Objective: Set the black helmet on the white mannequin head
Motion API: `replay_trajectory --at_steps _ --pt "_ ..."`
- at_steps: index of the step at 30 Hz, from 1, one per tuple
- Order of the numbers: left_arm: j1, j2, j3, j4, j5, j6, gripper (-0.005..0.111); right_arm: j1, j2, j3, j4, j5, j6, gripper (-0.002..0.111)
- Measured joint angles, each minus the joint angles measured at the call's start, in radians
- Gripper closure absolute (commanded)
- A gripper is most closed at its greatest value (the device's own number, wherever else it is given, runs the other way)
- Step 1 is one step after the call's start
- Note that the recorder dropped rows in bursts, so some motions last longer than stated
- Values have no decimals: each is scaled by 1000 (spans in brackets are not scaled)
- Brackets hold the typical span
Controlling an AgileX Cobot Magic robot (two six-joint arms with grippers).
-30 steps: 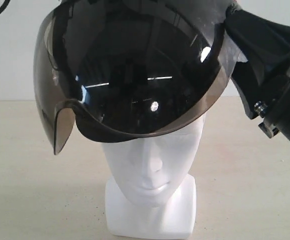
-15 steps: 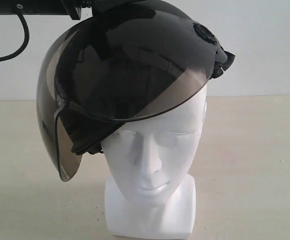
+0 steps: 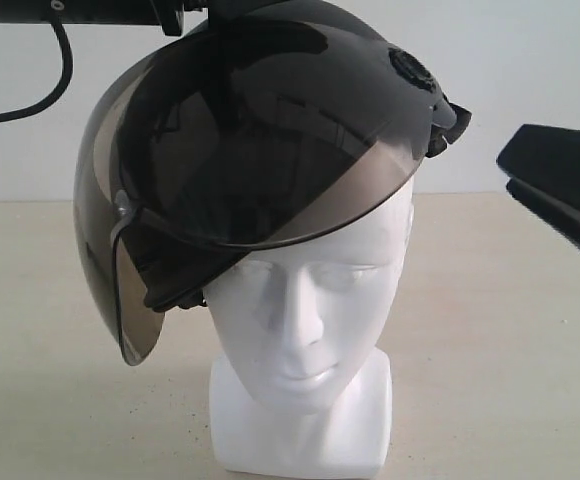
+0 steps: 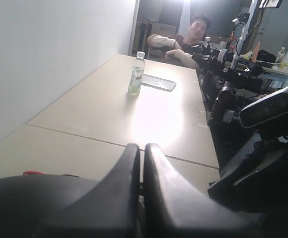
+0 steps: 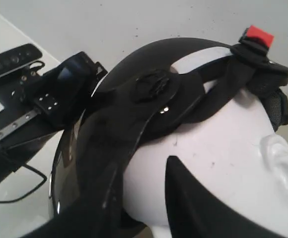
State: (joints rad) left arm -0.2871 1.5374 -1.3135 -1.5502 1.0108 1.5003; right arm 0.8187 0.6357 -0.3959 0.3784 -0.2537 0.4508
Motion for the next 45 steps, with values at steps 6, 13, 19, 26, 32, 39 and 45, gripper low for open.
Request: replay_trajectory --at_steps 6,13,19,26,32,39,45 --pt "0 0 0 0 0 -11 102 -2 0 -156 -11 202 -201 72" --pt "0 0 0 0 0 -18 102 -154 -4 -288 -19 364 -241 71" --pt "0 0 0 0 -2 -18 102 -421 2 -410 -143 636 -232 71" --pt "0 0 0 0 -2 -20 102 -632 148 -686 -318 1067 -206 72" --pt "0 0 0 0 -2 -25 102 -646 442 -935 -188 1229 -313 72" --pt "0 0 0 0 -2 -30 102 -646 675 -1017 140 1261 -451 72" --pt "0 0 0 0 -2 -33 102 -646 721 -1017 210 1273 -503 72"
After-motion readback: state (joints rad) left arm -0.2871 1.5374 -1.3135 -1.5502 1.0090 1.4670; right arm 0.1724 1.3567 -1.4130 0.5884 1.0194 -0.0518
